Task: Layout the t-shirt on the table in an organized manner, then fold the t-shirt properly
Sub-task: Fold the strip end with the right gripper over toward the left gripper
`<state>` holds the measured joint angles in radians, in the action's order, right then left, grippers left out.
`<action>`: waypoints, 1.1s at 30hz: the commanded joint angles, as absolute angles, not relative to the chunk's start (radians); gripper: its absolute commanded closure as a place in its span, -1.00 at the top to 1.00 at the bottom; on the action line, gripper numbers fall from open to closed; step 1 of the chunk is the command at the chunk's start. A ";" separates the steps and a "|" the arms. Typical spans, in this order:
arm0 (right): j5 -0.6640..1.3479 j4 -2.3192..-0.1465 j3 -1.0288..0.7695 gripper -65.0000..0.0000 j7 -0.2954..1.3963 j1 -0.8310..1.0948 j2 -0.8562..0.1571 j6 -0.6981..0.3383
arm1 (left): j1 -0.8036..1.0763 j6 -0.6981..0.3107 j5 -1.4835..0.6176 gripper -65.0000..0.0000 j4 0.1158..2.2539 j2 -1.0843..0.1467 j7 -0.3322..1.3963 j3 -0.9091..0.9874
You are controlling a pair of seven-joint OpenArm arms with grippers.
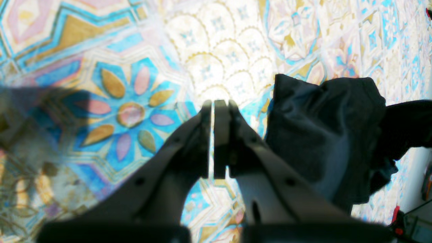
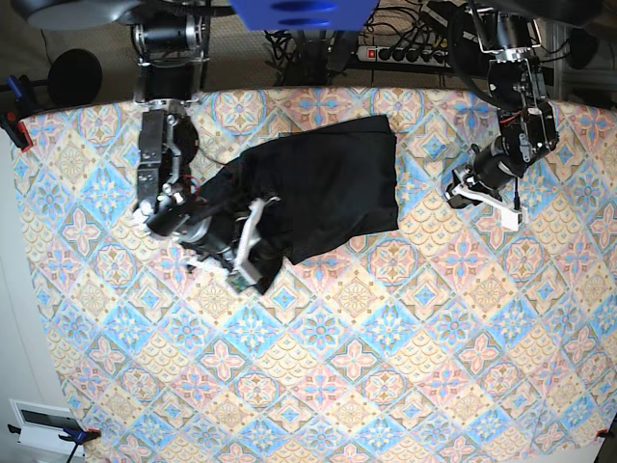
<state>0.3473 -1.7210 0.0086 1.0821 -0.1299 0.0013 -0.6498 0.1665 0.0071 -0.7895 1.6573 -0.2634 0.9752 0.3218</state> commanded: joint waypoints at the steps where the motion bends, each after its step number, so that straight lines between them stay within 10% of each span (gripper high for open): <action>1: 0.371 -1.750 0.028 -1.00 1.046 -0.148 0.013 -0.653 | 0.156 0.001 -0.802 -0.99 1.678 -0.275 0.964 0.308; 33: 0.087 -1.483 0.556 -0.82 0.691 -0.151 0.081 -0.581 | 0.183 0.001 -0.803 -0.99 1.678 -0.259 0.964 0.291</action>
